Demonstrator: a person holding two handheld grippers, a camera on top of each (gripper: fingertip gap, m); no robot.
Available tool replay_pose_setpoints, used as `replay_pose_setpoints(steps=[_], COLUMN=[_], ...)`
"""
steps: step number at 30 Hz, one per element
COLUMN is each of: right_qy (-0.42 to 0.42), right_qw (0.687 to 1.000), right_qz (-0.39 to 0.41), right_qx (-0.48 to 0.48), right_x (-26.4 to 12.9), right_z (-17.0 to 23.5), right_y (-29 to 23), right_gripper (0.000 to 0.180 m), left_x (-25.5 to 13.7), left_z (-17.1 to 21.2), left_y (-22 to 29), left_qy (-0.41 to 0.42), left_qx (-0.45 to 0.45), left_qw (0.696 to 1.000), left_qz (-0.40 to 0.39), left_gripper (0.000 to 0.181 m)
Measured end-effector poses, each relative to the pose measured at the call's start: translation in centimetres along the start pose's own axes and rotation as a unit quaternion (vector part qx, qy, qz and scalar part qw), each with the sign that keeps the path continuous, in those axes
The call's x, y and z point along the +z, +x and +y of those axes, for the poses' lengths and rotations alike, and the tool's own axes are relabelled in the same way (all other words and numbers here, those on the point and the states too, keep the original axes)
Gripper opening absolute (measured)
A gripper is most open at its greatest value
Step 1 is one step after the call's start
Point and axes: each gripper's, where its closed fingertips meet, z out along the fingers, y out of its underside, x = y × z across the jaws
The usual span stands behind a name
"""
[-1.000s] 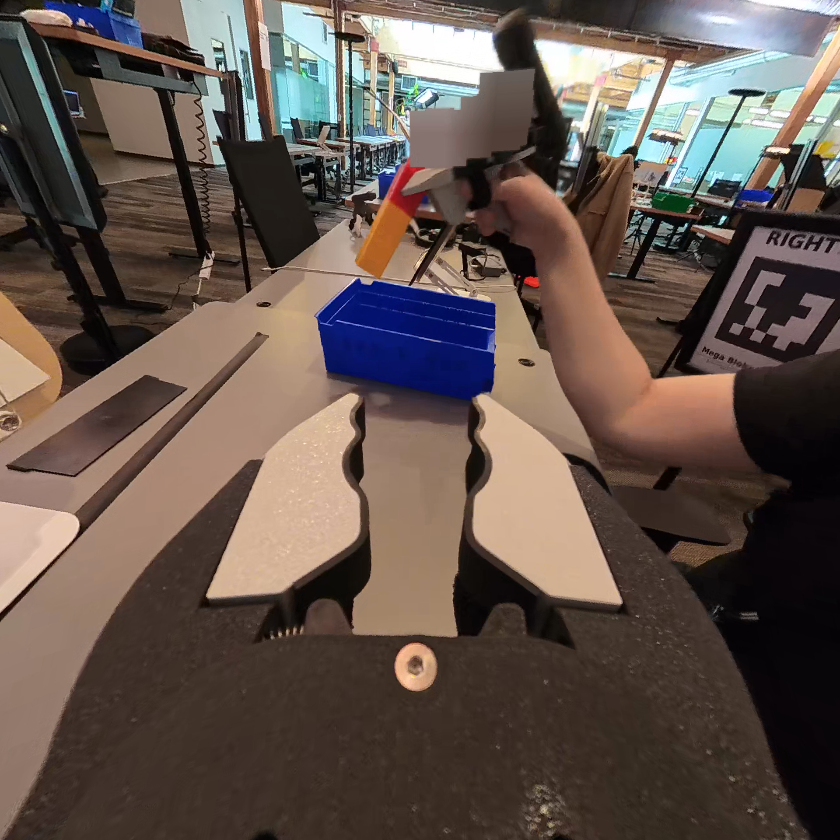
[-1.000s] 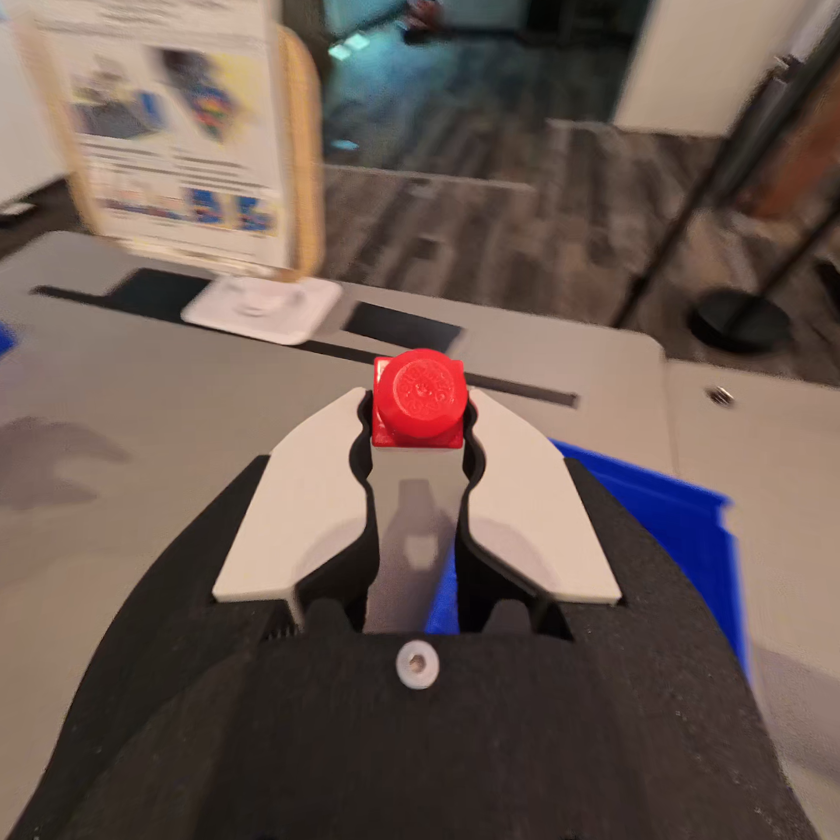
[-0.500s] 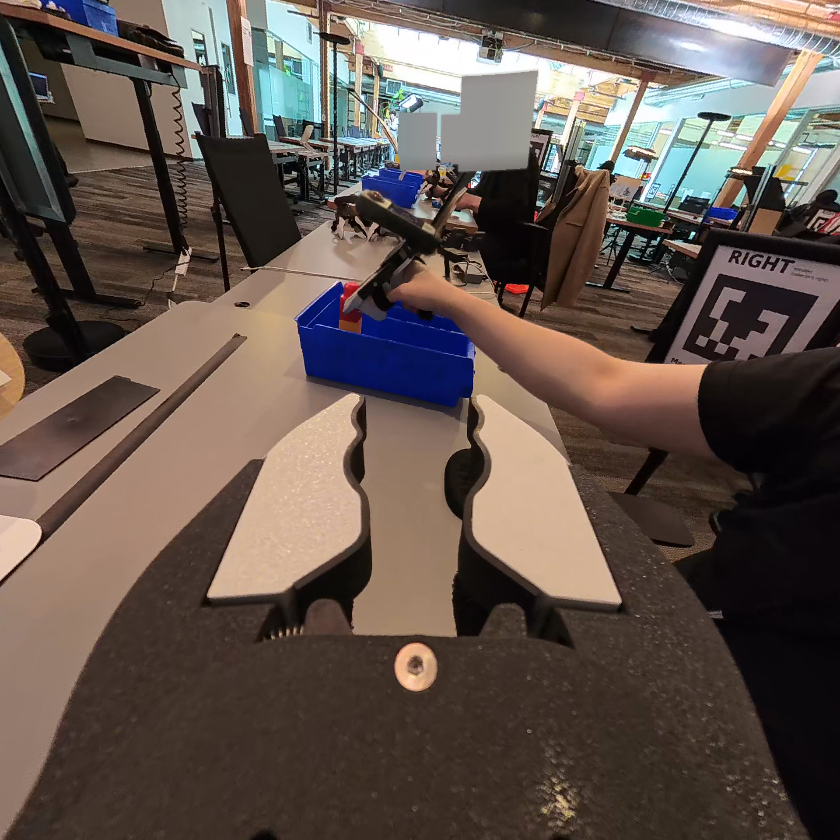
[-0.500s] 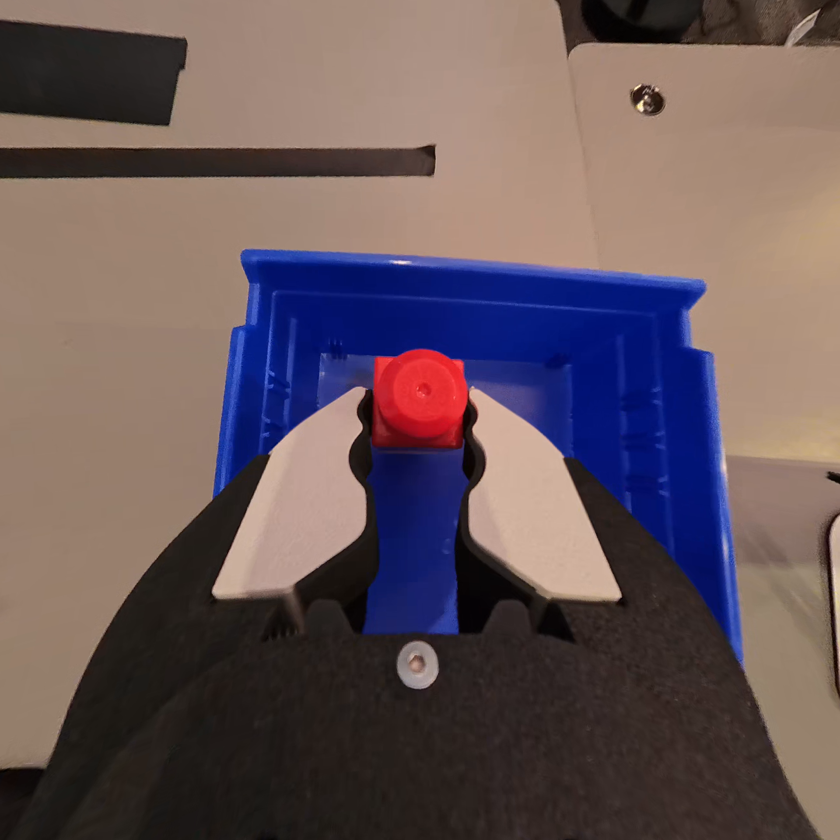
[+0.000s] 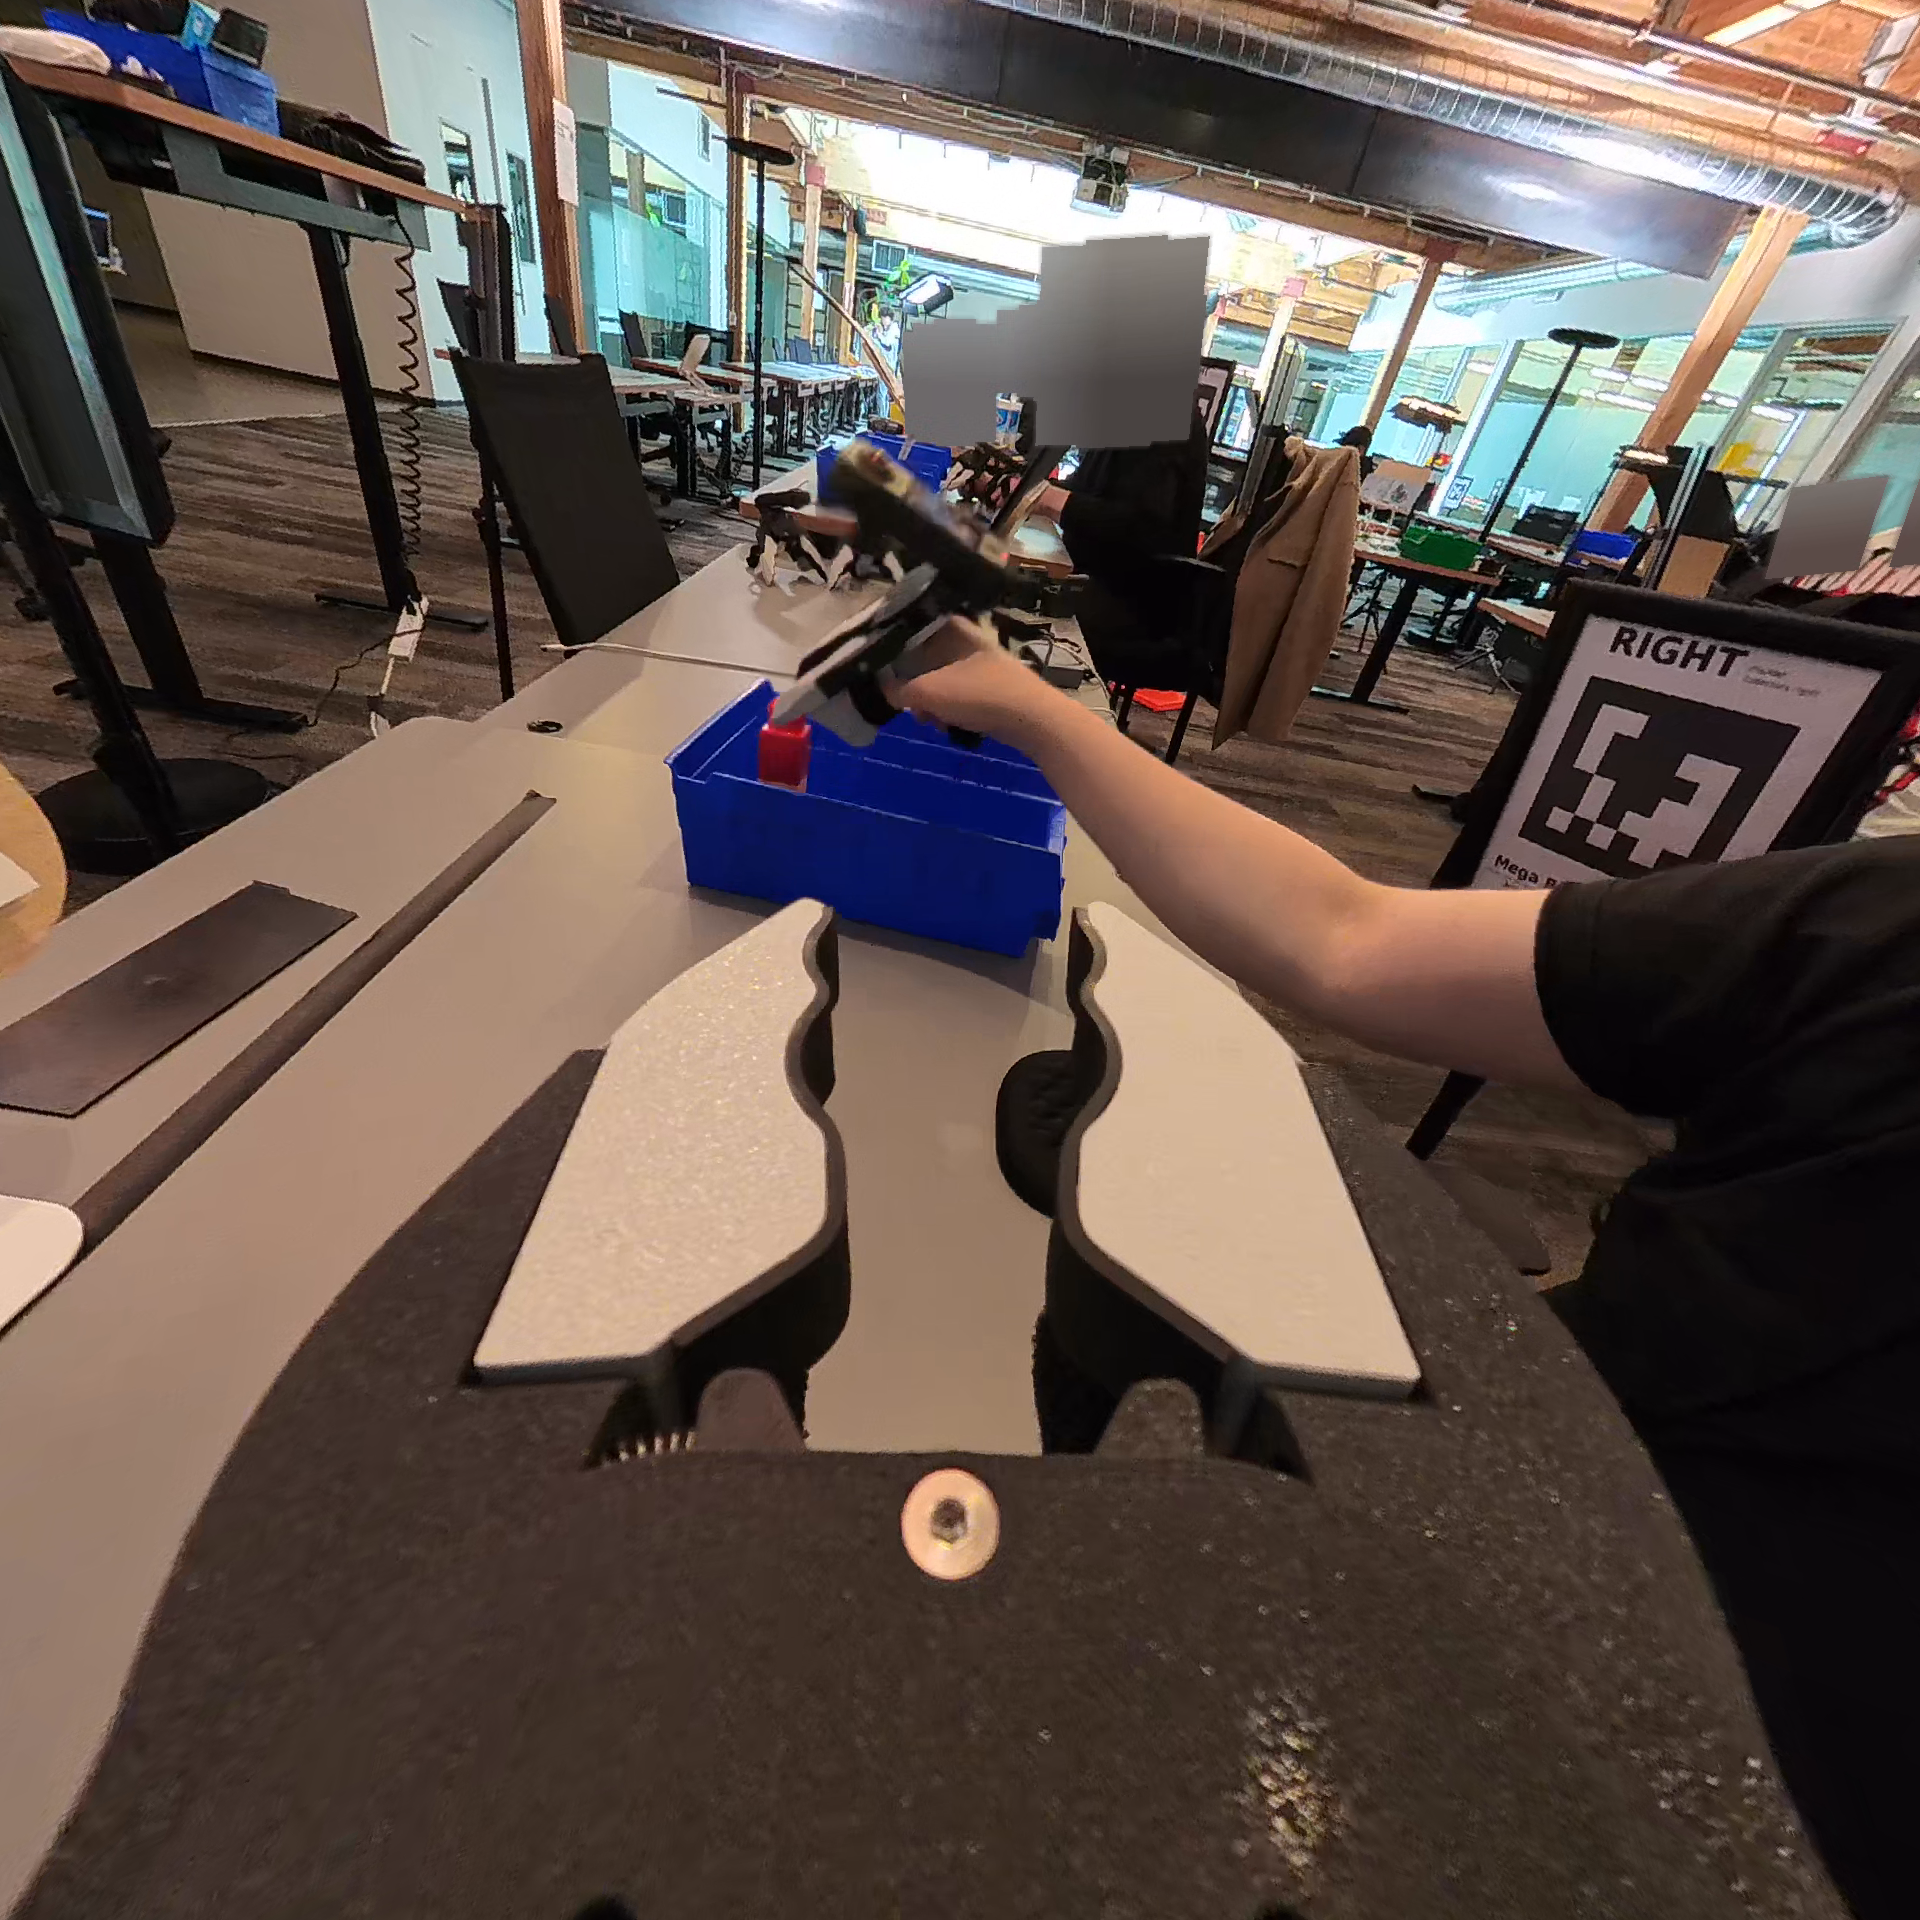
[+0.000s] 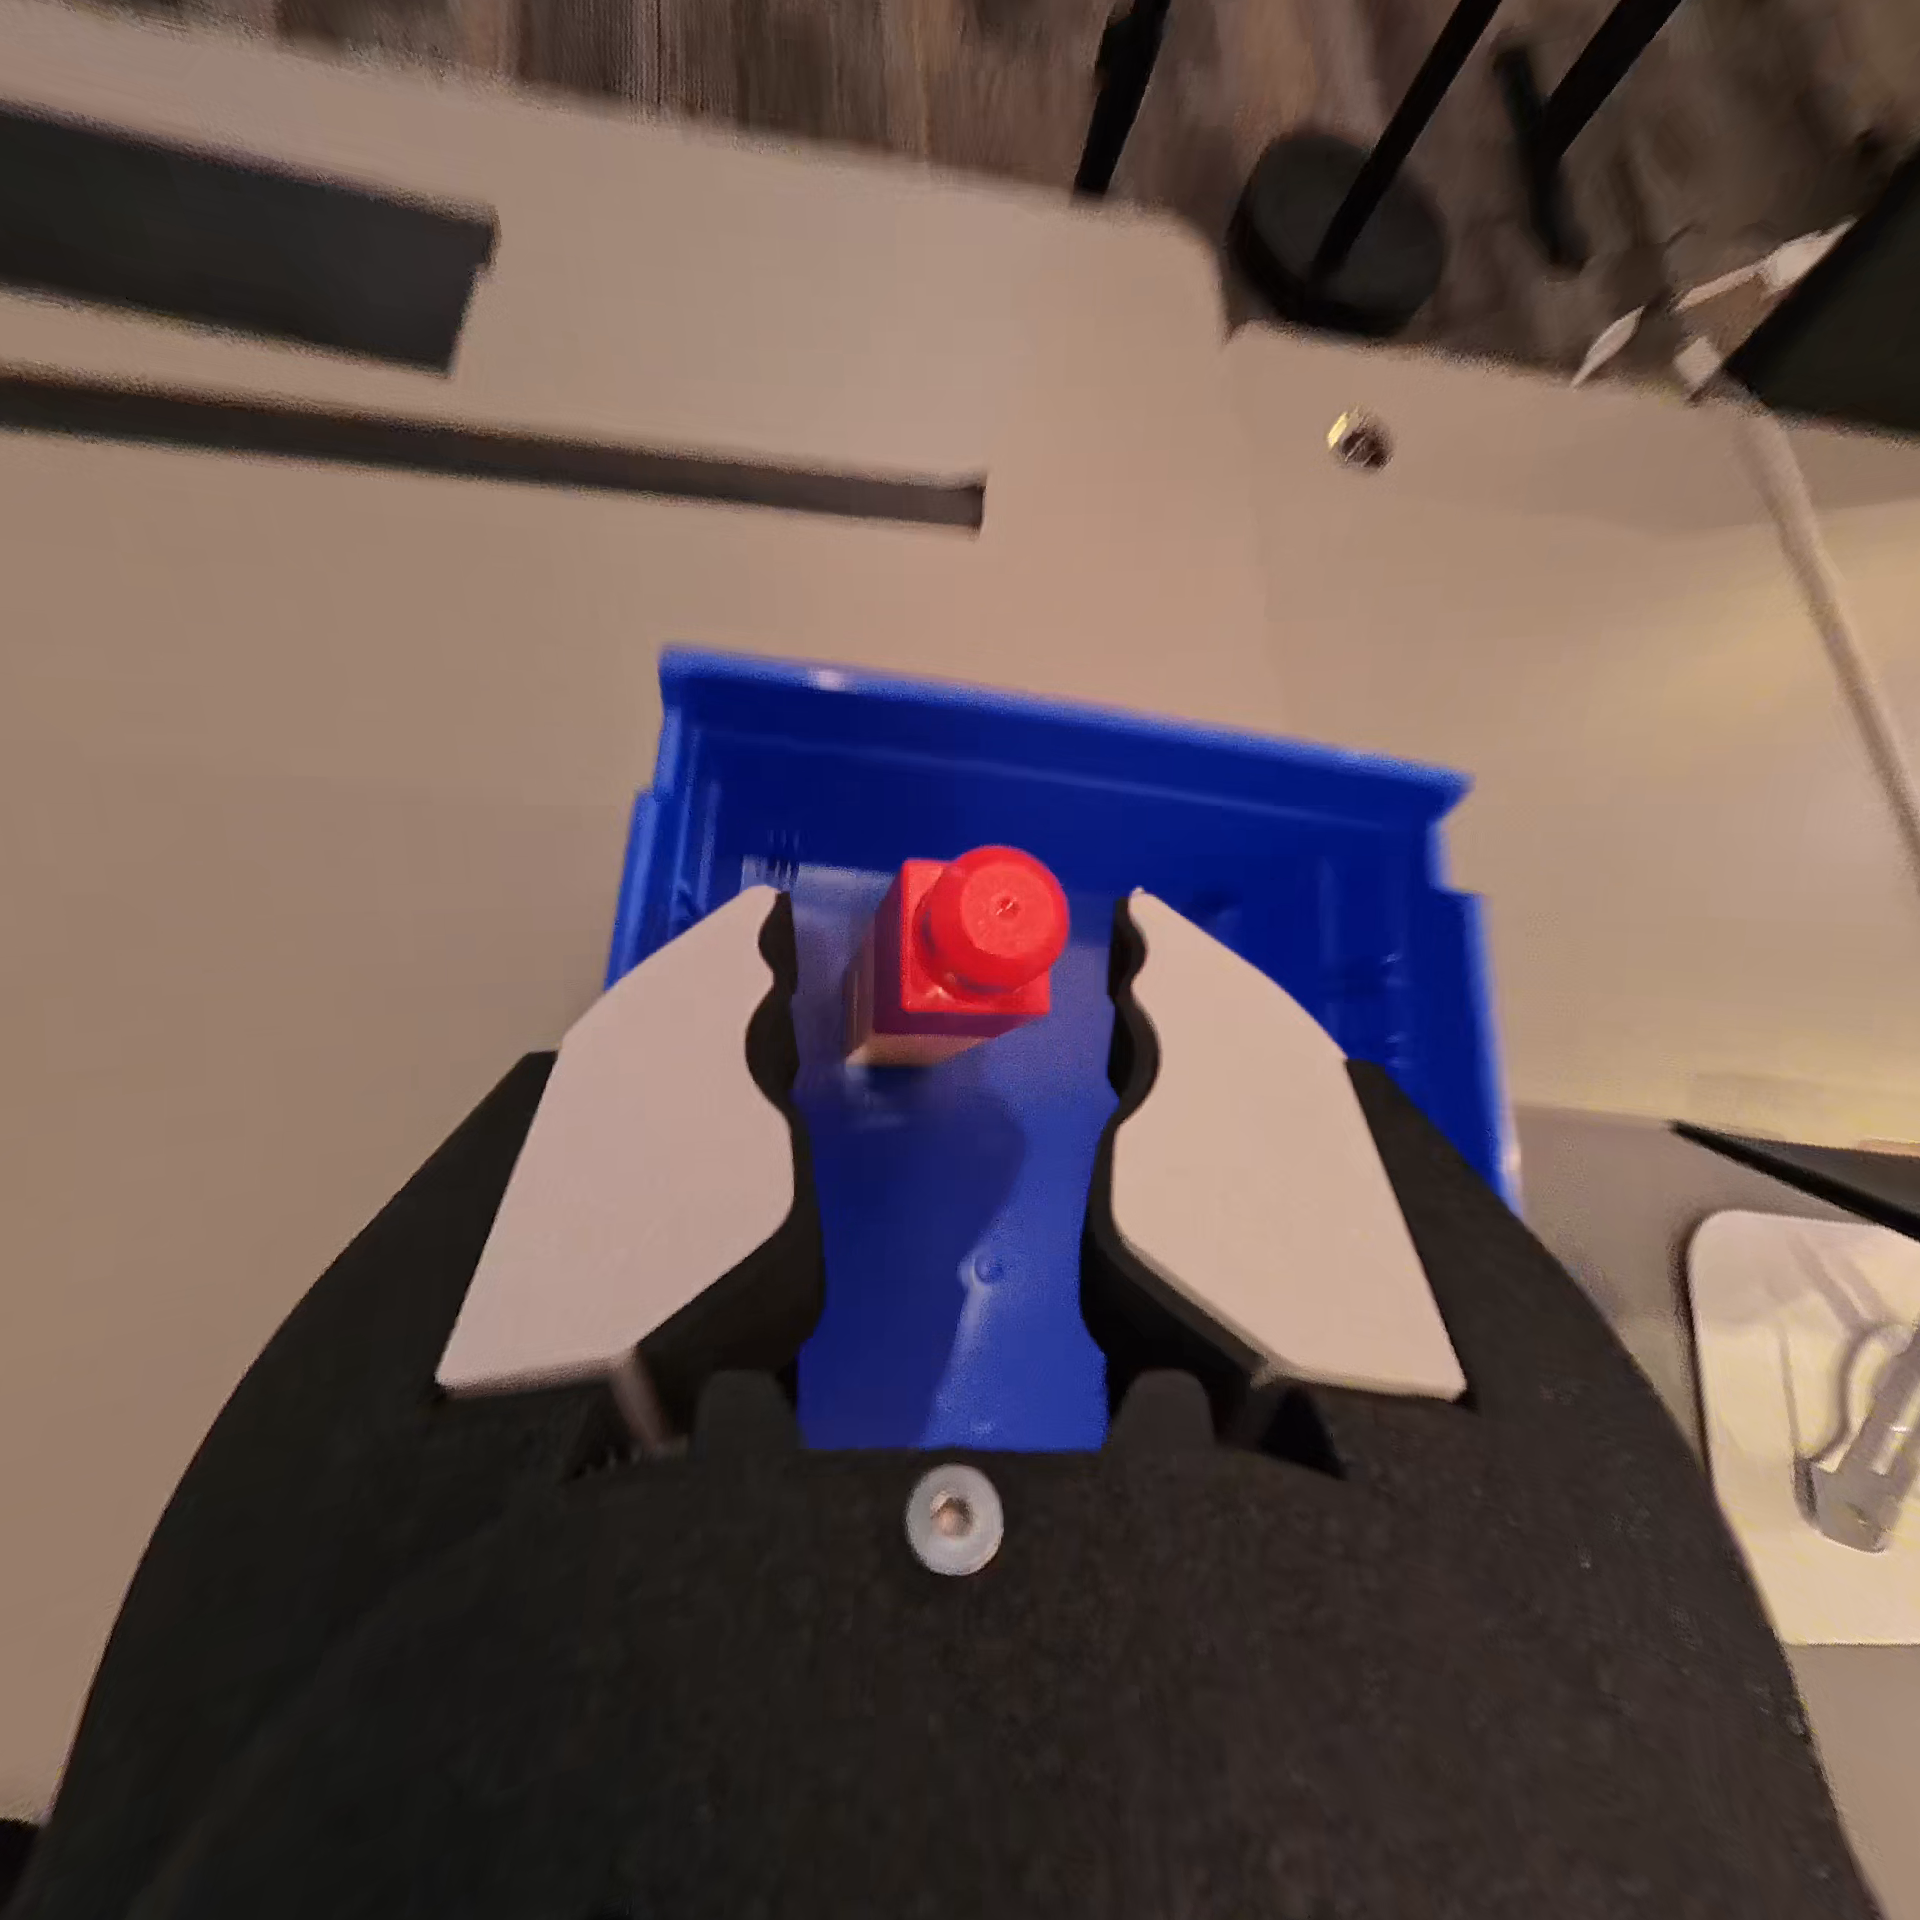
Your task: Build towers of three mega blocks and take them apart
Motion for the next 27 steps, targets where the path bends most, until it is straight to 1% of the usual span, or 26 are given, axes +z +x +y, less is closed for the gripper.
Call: replay_pose_setpoints(steps=[3,5,7,9,11,12,14,15,17,19,21,22,24,26,27], right_qy=[0.121,0.209,0.293,0.360,0.406,0.419,0.430,0.428,0.424,0.376,0.361,0.355,0.348,0.346,0.344], right_qw=[0.992,0.978,0.953,0.918,0.878,0.861,0.835,0.827,0.824,0.833,0.824,0.824,0.833,0.845,0.849], right_qz=[0.012,-0.011,-0.077,-0.164,-0.249,-0.285,-0.342,-0.363,-0.375,-0.405,-0.436,-0.441,-0.430,-0.408,-0.401], right_qx=[0.018,0.020,0.027,0.040,0.041,0.041,0.038,0.032,0.030,0.024,0.026,0.027,0.023,0.020,0.022], right_x=[-6.6,-12.0,-16.9,-20.9,-23.7,-24.4,-24.6,-24.0,-21.7,-19.6,-18.9,-18.6,-17.8,-16.9,-16.6], right_z=[-5.3,-9.1,-12.3,-14.4,-15.3,-15.4,-15.0,-14.5,-14.2,-13.9,-13.6,-13.5,-13.3,-13.1,-13.0], right_y=[0.3,-1.5,-5.2,-9.8,-14.6,-16.8,-20.8,-22.5,-24.7,-26.2,-27.1,-27.2,-26.9,-26.1,-25.7], right_gripper=[0.063,0.062,0.061,0.059,0.058,0.056,0.054,0.054,0.046,0.048,0.048,0.048,0.049,0.049,0.048], left_x=[-0.6,-0.9,-1.2,-1.3,-1.5,-1.5,-1.5,-1.4,-1.2,-0.7,-0.9,-1.5,-3.8,-7.7,-10.3], left_z=[-0.5,-0.9,-1.3,-1.4,-1.3,-1.3,-1.3,-1.4,-1.4,-1.0,-0.8,-1.0,-1.6,-1.9,-1.7], left_y=[0.0,-0.1,-0.4,-0.8,-1.3,-1.6,-2.2,-2.5,-2.8,-3.0,-2.8,-2.9,-3.6,-4.8,-5.9], left_qy=[0.008,0.018,0.030,0.037,0.042,0.045,0.052,0.058,0.071,0.065,0.038,0.026,0.008,-0.014,-0.032], left_qx=[0.007,0.006,0.002,-0.002,-0.004,-0.005,-0.008,-0.010,-0.018,-0.029,-0.027,-0.020,0.002,0.015,0.015], left_qw=[1.000,1.000,0.999,0.999,0.999,0.998,0.997,0.997,0.996,0.996,0.996,0.995,0.985,0.965,0.947], left_qz=[-0.006,-0.011,-0.015,-0.021,-0.030,-0.037,-0.048,-0.053,-0.054,-0.057,-0.073,-0.097,-0.171,-0.262,-0.318], left_gripper=[0.042,0.042,0.043,0.043,0.044,0.044,0.045,0.045,0.041,0.040,0.043,0.044,0.047,0.049,0.049])
